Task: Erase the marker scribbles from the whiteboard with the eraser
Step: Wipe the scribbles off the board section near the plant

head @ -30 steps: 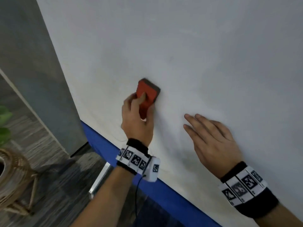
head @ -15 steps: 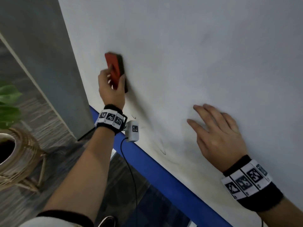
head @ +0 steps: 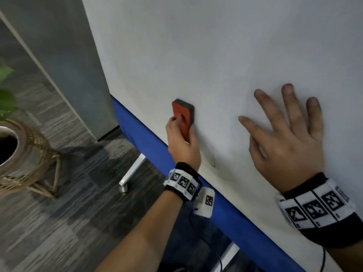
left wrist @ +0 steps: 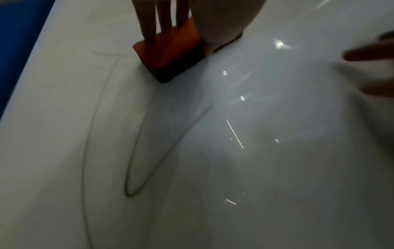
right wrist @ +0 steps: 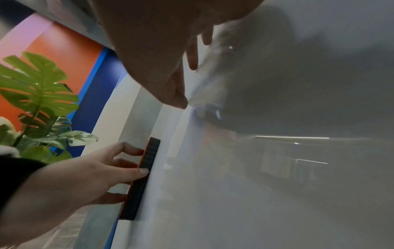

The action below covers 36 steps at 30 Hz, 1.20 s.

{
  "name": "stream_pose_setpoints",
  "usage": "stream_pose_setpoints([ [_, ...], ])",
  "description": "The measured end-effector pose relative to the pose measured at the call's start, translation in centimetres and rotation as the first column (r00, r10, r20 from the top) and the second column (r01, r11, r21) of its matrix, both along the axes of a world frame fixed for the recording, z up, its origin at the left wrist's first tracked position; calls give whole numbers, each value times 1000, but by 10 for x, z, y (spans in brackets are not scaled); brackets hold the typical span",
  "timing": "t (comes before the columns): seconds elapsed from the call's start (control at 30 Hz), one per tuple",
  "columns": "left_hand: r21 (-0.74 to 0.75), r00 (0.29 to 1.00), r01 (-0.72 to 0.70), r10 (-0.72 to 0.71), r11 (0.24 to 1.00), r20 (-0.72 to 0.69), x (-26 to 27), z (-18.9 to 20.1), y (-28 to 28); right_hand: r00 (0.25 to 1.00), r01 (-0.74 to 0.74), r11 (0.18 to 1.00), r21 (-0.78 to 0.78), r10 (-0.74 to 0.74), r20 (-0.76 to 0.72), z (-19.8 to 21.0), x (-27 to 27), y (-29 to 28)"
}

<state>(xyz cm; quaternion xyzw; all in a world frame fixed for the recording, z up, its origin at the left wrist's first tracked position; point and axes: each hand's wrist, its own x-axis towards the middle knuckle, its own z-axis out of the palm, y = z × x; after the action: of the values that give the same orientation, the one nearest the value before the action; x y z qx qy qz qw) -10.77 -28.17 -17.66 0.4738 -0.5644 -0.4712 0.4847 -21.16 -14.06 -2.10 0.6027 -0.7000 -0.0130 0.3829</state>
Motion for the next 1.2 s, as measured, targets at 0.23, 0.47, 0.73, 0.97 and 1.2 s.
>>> stream_pose_setpoints([
  [0.23, 146, 988, -149, 143, 978, 51, 23, -12, -108, 999, 24, 1000, -3, -24, -22, -2, 3, -1],
  [0.47, 183, 983, -144, 119, 973, 138, 25, -41, -98, 999, 30, 1000, 7, -30, -24, -2, 8, -3],
  [0.73, 15, 981, 193, -192, 981, -25, -5, -47, 109, 994, 44, 993, 108, -55, 100, 11, 14, 5],
  [0.97, 35, 993, 113, -112, 993, -30, 17, -31, 29, 995, 9, 986, 168, -26, 101, 10, 4, 25],
  [1.2, 24, 989, -105, 107, 994, -103, 17, -6, -83, 996, 2, 989, 149, -16, 93, -1, 2, 29],
])
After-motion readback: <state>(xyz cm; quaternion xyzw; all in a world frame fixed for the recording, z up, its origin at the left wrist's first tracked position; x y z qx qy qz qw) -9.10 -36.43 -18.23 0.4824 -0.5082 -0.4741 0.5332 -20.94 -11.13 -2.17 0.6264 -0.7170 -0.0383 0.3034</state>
